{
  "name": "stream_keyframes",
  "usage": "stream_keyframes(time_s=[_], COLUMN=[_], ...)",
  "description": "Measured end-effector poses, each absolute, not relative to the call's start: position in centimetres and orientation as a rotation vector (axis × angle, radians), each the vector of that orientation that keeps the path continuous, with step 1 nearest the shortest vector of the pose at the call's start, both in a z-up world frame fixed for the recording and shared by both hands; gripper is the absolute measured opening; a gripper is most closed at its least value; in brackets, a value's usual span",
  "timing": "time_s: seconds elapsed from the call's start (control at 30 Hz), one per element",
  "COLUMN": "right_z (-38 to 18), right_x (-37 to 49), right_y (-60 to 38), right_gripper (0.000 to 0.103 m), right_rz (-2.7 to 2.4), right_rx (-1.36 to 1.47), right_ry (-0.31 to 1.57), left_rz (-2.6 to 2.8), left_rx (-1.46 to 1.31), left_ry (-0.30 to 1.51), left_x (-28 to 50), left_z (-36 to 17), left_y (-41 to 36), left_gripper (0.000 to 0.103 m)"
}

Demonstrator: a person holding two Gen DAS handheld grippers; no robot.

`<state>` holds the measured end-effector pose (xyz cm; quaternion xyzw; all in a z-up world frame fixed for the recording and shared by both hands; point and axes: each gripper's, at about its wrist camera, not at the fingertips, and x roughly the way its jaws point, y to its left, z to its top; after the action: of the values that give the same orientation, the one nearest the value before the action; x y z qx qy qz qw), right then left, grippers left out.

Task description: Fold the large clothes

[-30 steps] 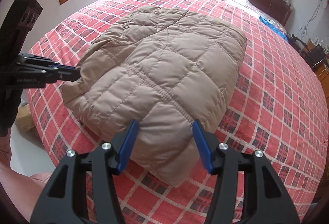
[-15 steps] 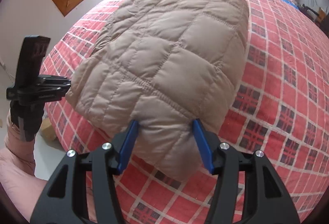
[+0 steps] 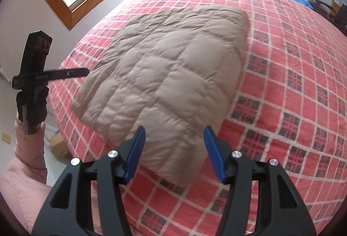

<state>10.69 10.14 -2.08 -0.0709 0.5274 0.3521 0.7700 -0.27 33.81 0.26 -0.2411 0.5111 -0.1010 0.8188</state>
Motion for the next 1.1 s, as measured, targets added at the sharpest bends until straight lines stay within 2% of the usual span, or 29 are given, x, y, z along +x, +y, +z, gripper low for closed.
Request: stream_keyframes(time_s=[0.13, 0.33, 0.37, 0.4, 0.53, 0.63, 0.83, 1.03, 1.1], right_z=[-3.2, -4.4, -4.5, -4.5, -4.5, -4.4, -4.9, -4.8, -4.7], right_x=[11.4, 12.0, 12.1, 12.2, 11.9, 11.6, 11.6, 11.4, 11.2], right_y=[10.3, 10.7, 10.7, 10.7, 10.9, 11.0, 12.0, 12.0, 11.9], right_gripper=[0.057, 0.057, 0.057, 0.057, 0.057, 0.057, 0.059, 0.06, 0.06], right_rz=[0.755, 0.75, 0.748, 0.747, 0.74, 0.749, 0.751, 0.739, 0.736], right_rx=[-0.14, -0.131, -0.131, -0.13, -0.142, -0.154, -0.176, -0.172, -0.177], right_ry=[1.18, 1.209, 1.211, 1.214, 1.212, 1.208, 1.211, 1.21, 1.203], left_rz=[-0.188, -0.238, -0.228, -0.226, -0.262, -0.279, -0.247, -0.22, -0.22], left_rx=[-0.571, -0.618, -0.619, -0.616, -0.628, -0.613, -0.631, -0.551, -0.563], left_ry=[1.138, 1.098, 1.09, 1.085, 1.034, 1.022, 1.116, 1.111, 1.102], left_x=[3.1, 4.7, 4.6, 4.6, 3.2, 2.1, 3.7, 3.6, 3.3], left_z=[-1.1, -0.7, -0.6, -0.6, -0.2, -1.1, -5.7, -4.3, -3.7], left_y=[34.7, 34.2, 34.1, 33.9, 33.8, 34.0, 34.6, 33.5, 33.6], left_gripper=[0.033, 0.033, 0.029, 0.017, 0.008, 0.007, 0.007, 0.009, 0.013])
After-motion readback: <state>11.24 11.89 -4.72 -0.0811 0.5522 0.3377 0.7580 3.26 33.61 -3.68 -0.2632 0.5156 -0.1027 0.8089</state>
